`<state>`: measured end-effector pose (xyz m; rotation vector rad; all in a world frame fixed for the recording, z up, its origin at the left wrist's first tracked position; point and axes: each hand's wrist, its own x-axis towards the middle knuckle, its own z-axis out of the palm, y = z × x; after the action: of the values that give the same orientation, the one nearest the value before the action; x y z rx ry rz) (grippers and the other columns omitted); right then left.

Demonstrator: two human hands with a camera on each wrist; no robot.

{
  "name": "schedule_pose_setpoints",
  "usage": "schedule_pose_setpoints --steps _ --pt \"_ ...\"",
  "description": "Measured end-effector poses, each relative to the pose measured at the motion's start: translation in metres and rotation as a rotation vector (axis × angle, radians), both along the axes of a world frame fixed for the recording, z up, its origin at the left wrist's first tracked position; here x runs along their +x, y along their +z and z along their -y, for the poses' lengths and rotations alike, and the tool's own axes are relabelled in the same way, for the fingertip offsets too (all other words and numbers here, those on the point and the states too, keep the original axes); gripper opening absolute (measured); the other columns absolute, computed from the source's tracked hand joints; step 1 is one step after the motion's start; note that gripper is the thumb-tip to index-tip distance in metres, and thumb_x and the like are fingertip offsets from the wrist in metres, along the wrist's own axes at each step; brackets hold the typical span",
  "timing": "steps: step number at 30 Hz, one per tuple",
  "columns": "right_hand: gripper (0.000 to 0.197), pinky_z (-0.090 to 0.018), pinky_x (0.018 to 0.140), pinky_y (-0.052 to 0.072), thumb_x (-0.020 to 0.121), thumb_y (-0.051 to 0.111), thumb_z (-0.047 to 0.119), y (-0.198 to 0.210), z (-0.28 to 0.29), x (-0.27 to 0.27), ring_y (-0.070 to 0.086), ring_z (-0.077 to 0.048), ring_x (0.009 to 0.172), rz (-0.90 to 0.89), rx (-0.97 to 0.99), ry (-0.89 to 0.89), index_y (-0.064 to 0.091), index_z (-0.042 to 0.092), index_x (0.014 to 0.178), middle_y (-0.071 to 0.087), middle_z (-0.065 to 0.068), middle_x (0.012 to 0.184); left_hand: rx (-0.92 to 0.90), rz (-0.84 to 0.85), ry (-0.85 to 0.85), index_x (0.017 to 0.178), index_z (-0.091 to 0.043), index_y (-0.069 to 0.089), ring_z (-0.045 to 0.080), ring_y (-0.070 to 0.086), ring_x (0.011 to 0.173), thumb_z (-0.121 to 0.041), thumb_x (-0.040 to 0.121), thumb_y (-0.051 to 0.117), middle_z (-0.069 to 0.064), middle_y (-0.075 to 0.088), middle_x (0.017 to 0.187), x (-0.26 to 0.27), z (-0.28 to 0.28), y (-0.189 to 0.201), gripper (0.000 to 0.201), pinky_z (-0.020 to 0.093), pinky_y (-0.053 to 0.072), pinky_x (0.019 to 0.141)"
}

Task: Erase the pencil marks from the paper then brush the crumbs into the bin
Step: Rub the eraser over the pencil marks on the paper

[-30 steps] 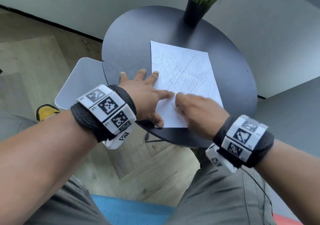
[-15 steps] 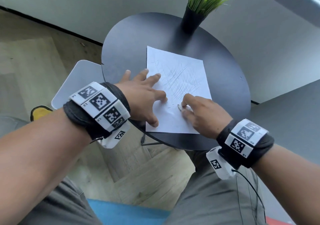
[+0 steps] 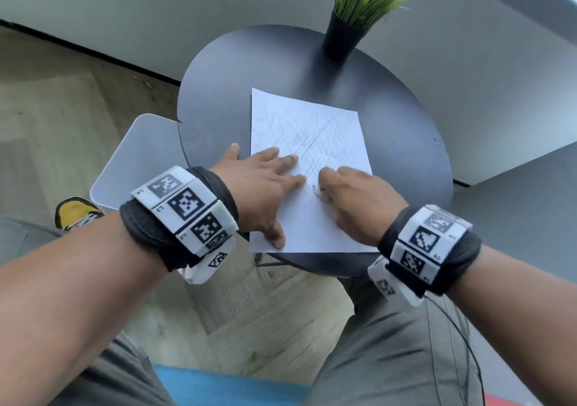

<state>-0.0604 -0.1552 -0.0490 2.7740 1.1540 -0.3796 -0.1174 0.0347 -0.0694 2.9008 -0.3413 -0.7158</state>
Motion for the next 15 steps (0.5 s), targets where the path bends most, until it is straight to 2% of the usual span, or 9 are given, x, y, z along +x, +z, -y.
schedule_pose_setpoints --steps 2,3,4,6,8,9,12,13,15 --pt "0.023 -0.033 0.063 0.039 0.092 0.045 0.035 -0.001 -0.009 -0.032 0.054 -0.028 0.079 -0.079 -0.056 0.174 0.037 0.024 0.111 0.045 -0.002 0.092 -0.011 -0.006 0.000 0.157 -0.040 0.011 0.018 -0.009 0.154 -0.073 0.069 0.073 -0.010 -0.009 0.168 -0.001 -0.001 0.001 0.112 0.068 0.013 0.116" --pt "0.029 -0.034 0.062 0.040 0.091 0.046 0.043 -0.001 -0.009 -0.042 0.053 -0.027 0.077 -0.132 -0.094 0.224 0.040 0.023 0.111 0.045 -0.002 0.093 -0.012 -0.003 -0.005 0.157 -0.040 0.012 0.017 -0.008 0.154 -0.072 0.069 0.073 -0.009 -0.008 0.168 -0.002 -0.001 0.002 0.111 0.068 0.014 0.115" --pt "0.032 -0.036 0.063 0.043 0.090 0.048 0.046 0.001 -0.008 -0.041 0.053 -0.027 0.078 -0.145 -0.117 0.219 0.041 0.023 0.110 0.046 -0.001 0.093 -0.014 0.004 -0.010 0.156 -0.040 0.014 0.018 -0.007 0.154 -0.071 0.070 0.073 -0.009 -0.007 0.168 -0.001 -0.001 0.002 0.109 0.068 0.015 0.115" --pt "0.021 -0.041 0.071 0.050 0.092 0.051 0.032 0.001 -0.002 -0.012 0.058 -0.030 0.086 -0.065 -0.095 0.069 0.041 0.022 0.108 0.047 -0.002 0.095 -0.015 0.009 -0.007 0.156 -0.040 0.014 0.018 -0.006 0.154 -0.071 0.070 0.073 -0.009 -0.006 0.168 -0.001 -0.001 0.002 0.109 0.068 0.016 0.115" --pt "0.010 -0.041 0.072 0.050 0.095 0.045 0.021 -0.001 0.004 0.006 0.060 -0.036 0.089 0.007 -0.076 -0.051 0.038 0.020 0.103 0.047 -0.004 0.093 -0.015 0.005 -0.003 0.157 -0.039 0.014 0.018 -0.007 0.154 -0.071 0.070 0.073 -0.010 -0.006 0.168 -0.001 -0.001 0.001 0.110 0.068 0.016 0.115" --pt "0.011 -0.037 0.069 0.047 0.095 0.043 0.024 0.000 0.001 -0.001 0.060 -0.036 0.089 0.019 -0.075 -0.021 0.039 0.021 0.104 0.046 -0.005 0.093 -0.018 0.001 -0.002 0.157 -0.040 0.014 0.018 -0.007 0.154 -0.070 0.070 0.074 -0.010 -0.006 0.168 -0.001 -0.001 0.001 0.110 0.069 0.015 0.115" --pt "0.041 -0.032 0.058 0.033 0.089 0.042 0.052 0.000 -0.015 -0.045 0.058 -0.031 0.084 -0.090 -0.100 0.216 0.042 0.020 0.115 0.044 -0.003 0.095 -0.011 0.006 -0.019 0.156 -0.040 0.013 0.018 -0.006 0.154 -0.069 0.071 0.073 -0.010 -0.006 0.167 -0.002 -0.002 0.001 0.108 0.071 0.015 0.113" --pt "0.039 -0.032 0.059 0.035 0.089 0.045 0.053 0.001 -0.016 -0.046 0.058 -0.029 0.083 -0.107 -0.126 0.217 0.040 0.022 0.114 0.045 -0.002 0.095 -0.010 0.008 -0.020 0.157 -0.040 0.013 0.018 -0.006 0.154 -0.068 0.071 0.073 -0.010 -0.006 0.167 -0.002 -0.003 0.002 0.109 0.072 0.015 0.113" --pt "0.022 -0.037 0.070 0.046 0.093 0.048 0.035 0.000 -0.011 -0.015 0.059 -0.031 0.089 -0.060 -0.097 0.066 0.035 0.026 0.109 0.050 -0.003 0.097 -0.023 -0.011 -0.002 0.158 -0.040 0.011 0.017 -0.008 0.154 -0.068 0.071 0.075 -0.011 -0.008 0.168 -0.001 -0.002 0.002 0.111 0.072 0.012 0.115"
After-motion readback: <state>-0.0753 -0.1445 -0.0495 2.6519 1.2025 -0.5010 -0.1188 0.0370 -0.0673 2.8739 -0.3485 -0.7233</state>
